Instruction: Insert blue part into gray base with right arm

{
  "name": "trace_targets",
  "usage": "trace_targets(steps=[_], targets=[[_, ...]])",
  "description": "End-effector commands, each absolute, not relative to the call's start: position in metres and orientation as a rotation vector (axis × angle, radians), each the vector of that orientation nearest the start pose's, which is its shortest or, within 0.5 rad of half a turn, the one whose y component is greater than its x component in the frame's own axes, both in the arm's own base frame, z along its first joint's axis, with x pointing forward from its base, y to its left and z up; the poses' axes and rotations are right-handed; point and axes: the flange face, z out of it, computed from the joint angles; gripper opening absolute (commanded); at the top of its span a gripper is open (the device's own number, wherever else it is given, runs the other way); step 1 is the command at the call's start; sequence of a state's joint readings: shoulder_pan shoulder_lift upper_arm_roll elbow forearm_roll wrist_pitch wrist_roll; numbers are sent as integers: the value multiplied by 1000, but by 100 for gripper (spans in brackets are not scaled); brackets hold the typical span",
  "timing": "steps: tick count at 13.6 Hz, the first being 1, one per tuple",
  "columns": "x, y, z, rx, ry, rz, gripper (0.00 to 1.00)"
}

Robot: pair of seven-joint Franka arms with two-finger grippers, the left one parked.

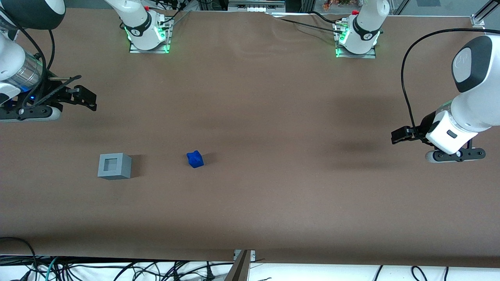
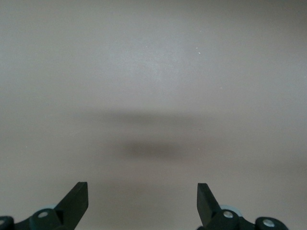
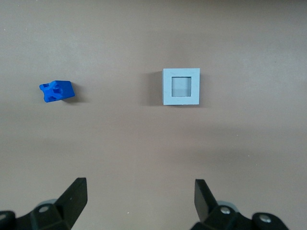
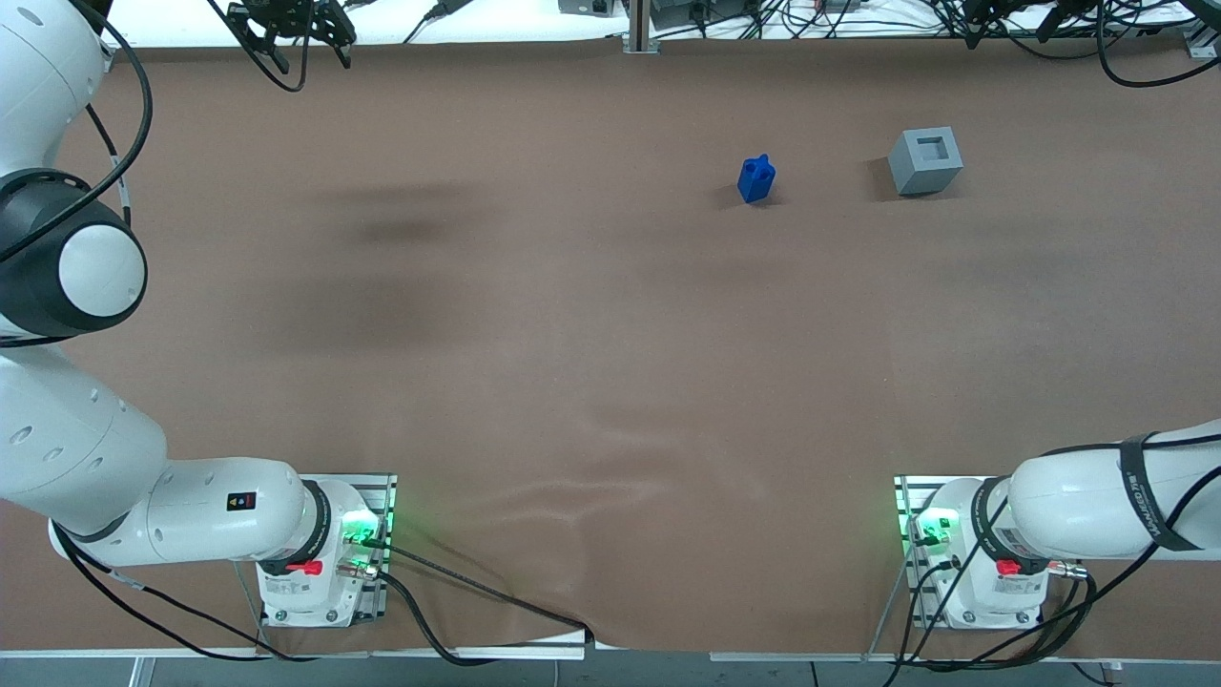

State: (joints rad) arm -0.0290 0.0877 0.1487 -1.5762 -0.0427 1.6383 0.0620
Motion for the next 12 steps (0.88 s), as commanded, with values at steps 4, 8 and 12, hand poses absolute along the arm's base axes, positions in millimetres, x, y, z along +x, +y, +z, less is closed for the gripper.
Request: trace_targets(steps=[4,8,12], targets=[[581,62,585,-3178,-134,37,99],[581,66,584,-3174,-160,42,99],[591,120,540,-3135,-272,90,99]])
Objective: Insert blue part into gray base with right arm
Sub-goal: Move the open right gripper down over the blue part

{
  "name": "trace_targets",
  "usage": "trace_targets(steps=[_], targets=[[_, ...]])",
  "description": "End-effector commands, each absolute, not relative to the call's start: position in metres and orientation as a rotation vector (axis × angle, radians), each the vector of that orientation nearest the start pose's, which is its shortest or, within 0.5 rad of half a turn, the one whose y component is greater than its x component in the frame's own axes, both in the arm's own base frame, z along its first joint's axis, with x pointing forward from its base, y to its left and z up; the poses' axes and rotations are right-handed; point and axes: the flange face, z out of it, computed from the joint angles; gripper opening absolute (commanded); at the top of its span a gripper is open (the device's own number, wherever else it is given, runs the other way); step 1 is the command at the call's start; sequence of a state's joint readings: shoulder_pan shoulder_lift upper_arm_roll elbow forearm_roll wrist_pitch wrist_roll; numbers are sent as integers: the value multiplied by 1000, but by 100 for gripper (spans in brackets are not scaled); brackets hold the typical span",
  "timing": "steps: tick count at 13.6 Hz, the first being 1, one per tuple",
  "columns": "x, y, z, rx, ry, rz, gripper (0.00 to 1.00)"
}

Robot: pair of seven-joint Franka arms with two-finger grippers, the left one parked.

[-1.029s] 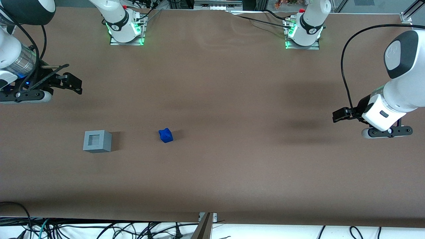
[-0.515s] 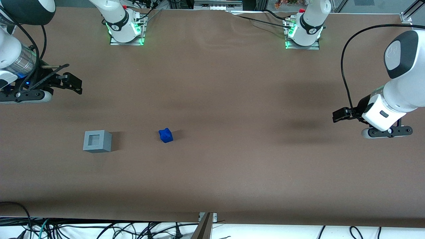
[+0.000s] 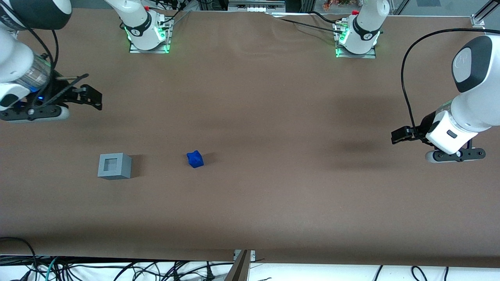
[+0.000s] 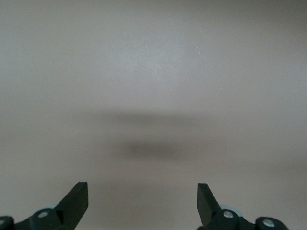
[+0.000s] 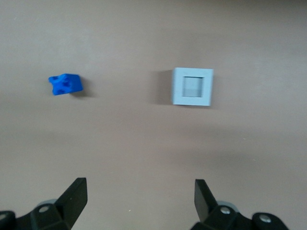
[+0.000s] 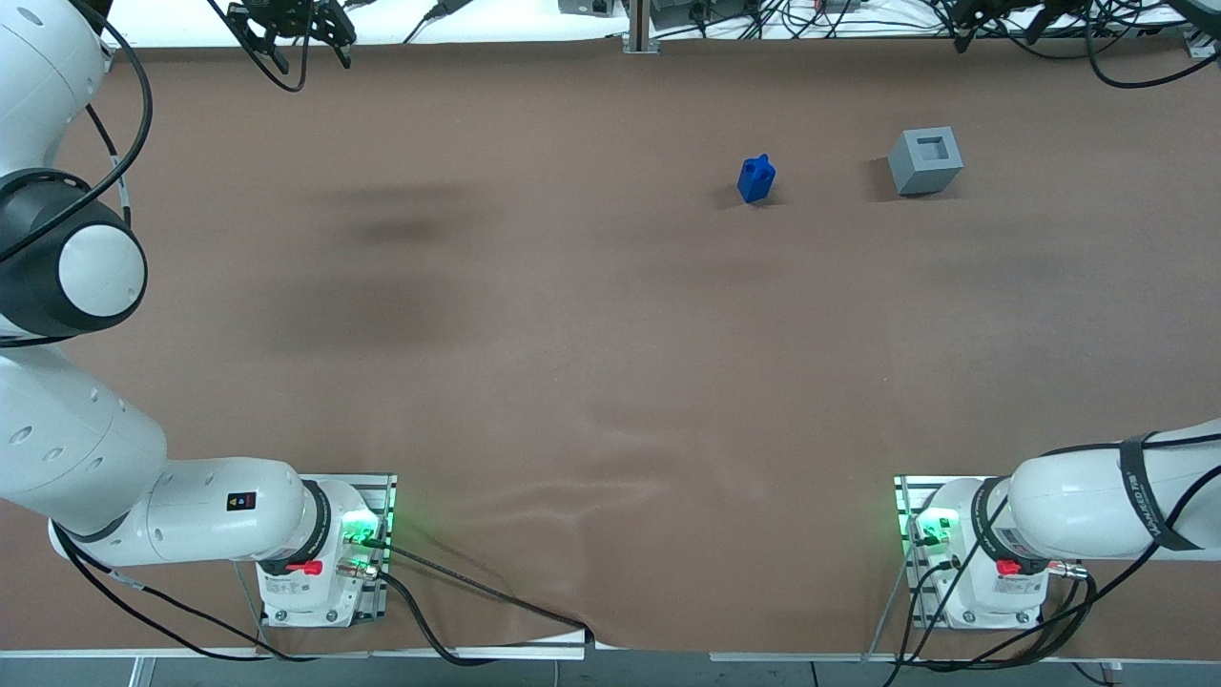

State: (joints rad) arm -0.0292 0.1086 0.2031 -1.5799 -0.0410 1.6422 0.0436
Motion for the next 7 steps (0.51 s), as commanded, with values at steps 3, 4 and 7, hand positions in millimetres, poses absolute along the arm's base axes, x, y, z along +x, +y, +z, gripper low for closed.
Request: trace_targets(steps=[3,4,7], targets=[[616,180,470,-3067,-376,-37,99],[624,201,445,-3046,-376,-68,99],[633,270,362,-2989,-400,-122,99]])
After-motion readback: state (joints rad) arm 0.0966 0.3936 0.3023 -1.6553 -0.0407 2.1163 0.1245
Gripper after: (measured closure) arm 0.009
